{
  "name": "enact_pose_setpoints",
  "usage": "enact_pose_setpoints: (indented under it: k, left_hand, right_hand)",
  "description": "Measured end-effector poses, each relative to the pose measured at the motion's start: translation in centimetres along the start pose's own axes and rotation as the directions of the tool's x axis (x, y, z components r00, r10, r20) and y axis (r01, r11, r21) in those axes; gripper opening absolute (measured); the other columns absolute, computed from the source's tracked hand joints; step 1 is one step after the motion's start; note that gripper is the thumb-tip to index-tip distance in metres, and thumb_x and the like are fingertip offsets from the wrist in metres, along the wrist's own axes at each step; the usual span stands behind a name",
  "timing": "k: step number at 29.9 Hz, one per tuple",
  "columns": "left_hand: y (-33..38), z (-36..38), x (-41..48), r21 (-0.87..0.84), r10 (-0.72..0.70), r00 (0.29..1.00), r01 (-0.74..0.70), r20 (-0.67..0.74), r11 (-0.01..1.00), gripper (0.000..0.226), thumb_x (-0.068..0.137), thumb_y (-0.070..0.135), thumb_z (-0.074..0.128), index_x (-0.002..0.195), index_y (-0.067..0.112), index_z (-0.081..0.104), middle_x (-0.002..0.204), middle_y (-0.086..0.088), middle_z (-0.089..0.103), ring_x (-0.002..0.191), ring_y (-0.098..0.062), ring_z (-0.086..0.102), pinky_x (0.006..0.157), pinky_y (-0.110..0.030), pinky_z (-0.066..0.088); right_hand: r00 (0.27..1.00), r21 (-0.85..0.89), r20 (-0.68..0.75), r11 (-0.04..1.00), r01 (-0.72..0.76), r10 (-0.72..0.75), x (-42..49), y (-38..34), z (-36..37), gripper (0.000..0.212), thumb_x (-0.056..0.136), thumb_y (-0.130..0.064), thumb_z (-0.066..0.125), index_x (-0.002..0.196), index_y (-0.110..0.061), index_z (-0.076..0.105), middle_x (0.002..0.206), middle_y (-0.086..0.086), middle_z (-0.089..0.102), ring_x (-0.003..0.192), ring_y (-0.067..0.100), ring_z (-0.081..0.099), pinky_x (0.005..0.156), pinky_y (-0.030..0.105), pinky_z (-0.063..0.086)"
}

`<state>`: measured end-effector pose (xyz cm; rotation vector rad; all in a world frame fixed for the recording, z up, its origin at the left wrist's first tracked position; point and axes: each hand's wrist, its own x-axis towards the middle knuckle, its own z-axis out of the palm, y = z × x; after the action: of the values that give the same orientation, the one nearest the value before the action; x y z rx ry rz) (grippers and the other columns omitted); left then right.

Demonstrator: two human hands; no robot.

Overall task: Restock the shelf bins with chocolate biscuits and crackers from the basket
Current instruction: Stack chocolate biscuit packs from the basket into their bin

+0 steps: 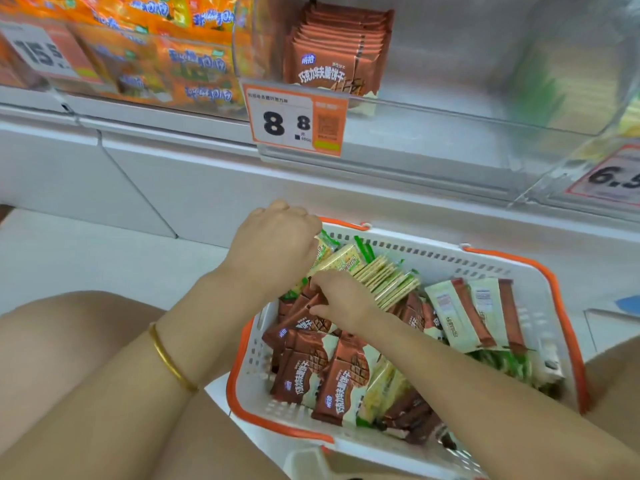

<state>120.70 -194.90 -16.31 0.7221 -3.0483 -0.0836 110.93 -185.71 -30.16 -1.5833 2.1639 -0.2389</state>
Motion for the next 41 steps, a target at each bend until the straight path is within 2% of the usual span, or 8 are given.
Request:
enact_pose_setpoints:
  k: [4,10,17,23,25,28,35,41]
  left_hand:
    - [0.2,0.5,0.6,0.049,0.014,0.998,-0.017,0.066,0.999,0.031,0.098,0.026,0.039,0.123,0.018,0.056,0.122,0.001,0.058,0.114,-0.022,0.045,0.089,-0.033,0.037]
    - [0.0,0.6,0.7,-0.032,0.018,0.967,-0.010,0.255,0.999,0.039,0.096,0.040,0.046,0.131,0.023,0.050,0.133,0.001,0.053,0.121,-0.022,0.046,0.097,-0.037,0.040]
    - [0.0,-2.7,1.6,-0.616,0.027,0.973,0.122,0.228,0.778,0.016,0.088,0.028,0.065,0.094,0.014,0.064,0.087,-0.005,0.067,0.079,-0.022,0.065,0.067,-0.034,0.051]
    - [-0.3,-9.5,2.7,-0.782,-0.068,0.991,-0.052,-0.120,0.621,0.010,0.083,0.022,0.070,0.093,0.024,0.067,0.085,0.007,0.067,0.072,-0.003,0.063,0.060,-0.018,0.049]
    - [-1.0,-10.9,3.9,-0.774,-0.263,0.884,-0.155,-0.386,0.614,0.023,0.087,0.021,0.066,0.109,0.024,0.060,0.102,0.011,0.061,0.089,0.000,0.059,0.072,-0.015,0.048]
    - [-1.8,-10.4,5.4,-0.558,-0.321,0.712,-0.120,-0.625,0.821,0.031,0.090,0.019,0.055,0.120,0.014,0.056,0.113,0.002,0.057,0.106,-0.012,0.053,0.089,-0.020,0.040]
    - [-2.0,-6.2,6.3,-0.152,-0.109,0.848,0.034,-0.518,0.988,0.045,0.095,0.036,0.029,0.103,0.015,0.068,0.110,-0.002,0.066,0.115,-0.026,0.054,0.108,-0.043,0.024]
    - [-1.9,-6.1,6.5,-0.160,-0.117,0.851,0.040,-0.513,0.986,0.045,0.094,0.038,0.028,0.101,0.017,0.068,0.108,0.000,0.066,0.115,-0.024,0.054,0.109,-0.037,0.018]
  right_hand:
    - [0.999,0.040,0.049,0.999,0.005,-0.007,0.0,0.8,-0.5,0.019,0.088,-0.026,0.065,0.100,-0.012,0.060,0.095,0.000,0.048,0.095,0.020,0.048,0.080,0.031,0.041]
    - [1.000,0.561,-0.003,0.828,-0.002,0.005,-2.7,1.9,-6.7,0.020,0.087,-0.004,0.063,0.080,-0.018,0.051,0.081,-0.004,0.057,0.081,0.009,0.060,0.073,0.022,0.050]
    - [0.980,0.835,-0.109,0.550,-0.001,0.167,-6.9,1.0,-15.7,0.009,0.090,-0.007,0.060,0.091,-0.014,0.055,0.061,-0.009,0.061,0.052,0.000,0.054,0.049,0.013,0.040]
    - [0.975,0.633,-0.214,0.769,0.090,0.062,-7.4,-2.5,-25.3,0.015,0.073,-0.008,0.076,0.078,-0.017,0.066,0.053,-0.007,0.060,0.046,0.001,0.053,0.043,0.014,0.041]
    - [0.933,0.663,-0.339,0.734,0.146,0.120,-6.6,-2.5,-28.7,0.013,0.075,-0.007,0.074,0.077,-0.017,0.065,0.055,-0.006,0.064,0.048,0.003,0.059,0.043,0.015,0.045]
    - [0.845,0.609,-0.493,0.776,0.164,0.209,-3.2,-2.0,-31.7,0.014,0.077,-0.013,0.076,0.082,-0.019,0.064,0.067,-0.004,0.066,0.056,0.007,0.064,0.046,0.019,0.047]
    - [0.861,0.127,-0.495,0.990,-0.065,0.120,7.9,-1.3,-28.7,0.025,0.077,-0.020,0.077,0.097,-0.014,0.063,0.106,0.002,0.060,0.096,0.017,0.056,0.079,0.026,0.044]
    - [0.871,-0.389,-0.490,0.887,-0.249,0.030,9.8,-2.0,-28.4,0.038,0.086,-0.037,0.067,0.111,-0.012,0.053,0.115,0.010,0.055,0.105,0.032,0.055,0.073,0.036,0.039]
